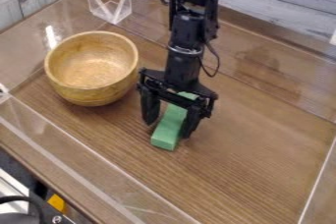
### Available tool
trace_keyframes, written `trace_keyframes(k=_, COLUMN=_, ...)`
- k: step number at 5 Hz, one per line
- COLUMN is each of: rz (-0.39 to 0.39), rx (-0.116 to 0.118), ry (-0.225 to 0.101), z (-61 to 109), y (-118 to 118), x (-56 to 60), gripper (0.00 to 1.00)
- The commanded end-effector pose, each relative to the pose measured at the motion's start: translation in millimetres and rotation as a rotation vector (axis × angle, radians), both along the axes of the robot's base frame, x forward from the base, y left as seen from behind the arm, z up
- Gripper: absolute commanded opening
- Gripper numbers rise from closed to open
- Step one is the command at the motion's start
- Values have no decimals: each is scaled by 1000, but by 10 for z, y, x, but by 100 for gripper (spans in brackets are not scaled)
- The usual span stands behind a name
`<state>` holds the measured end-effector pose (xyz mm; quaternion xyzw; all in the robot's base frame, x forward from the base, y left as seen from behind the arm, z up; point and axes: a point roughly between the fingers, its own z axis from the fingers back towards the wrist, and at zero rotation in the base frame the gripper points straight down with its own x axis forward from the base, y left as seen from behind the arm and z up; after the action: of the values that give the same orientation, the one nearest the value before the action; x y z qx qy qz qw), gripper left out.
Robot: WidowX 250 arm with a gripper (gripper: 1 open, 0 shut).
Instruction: Put the green block in the brown bowl
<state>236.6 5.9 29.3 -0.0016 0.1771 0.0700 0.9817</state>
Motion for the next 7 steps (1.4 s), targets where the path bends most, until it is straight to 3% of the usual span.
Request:
trace_keyframes(k=1, rz=11, rx=0, ry=-48, z=92, y=25, x=86, gripper=0)
trace_keyframes(k=5, rz=24, rx=-29, ry=-54, z=296, y=53, x=37, gripper=0)
trace_keyframes(k=6, rz=27, rx=-44, ry=-64, z=397, y=67, x=34, gripper=0)
trace_keyframes(k=7, rz=36, rx=-64, ry=-97, z=604, y=102, x=43, gripper=0)
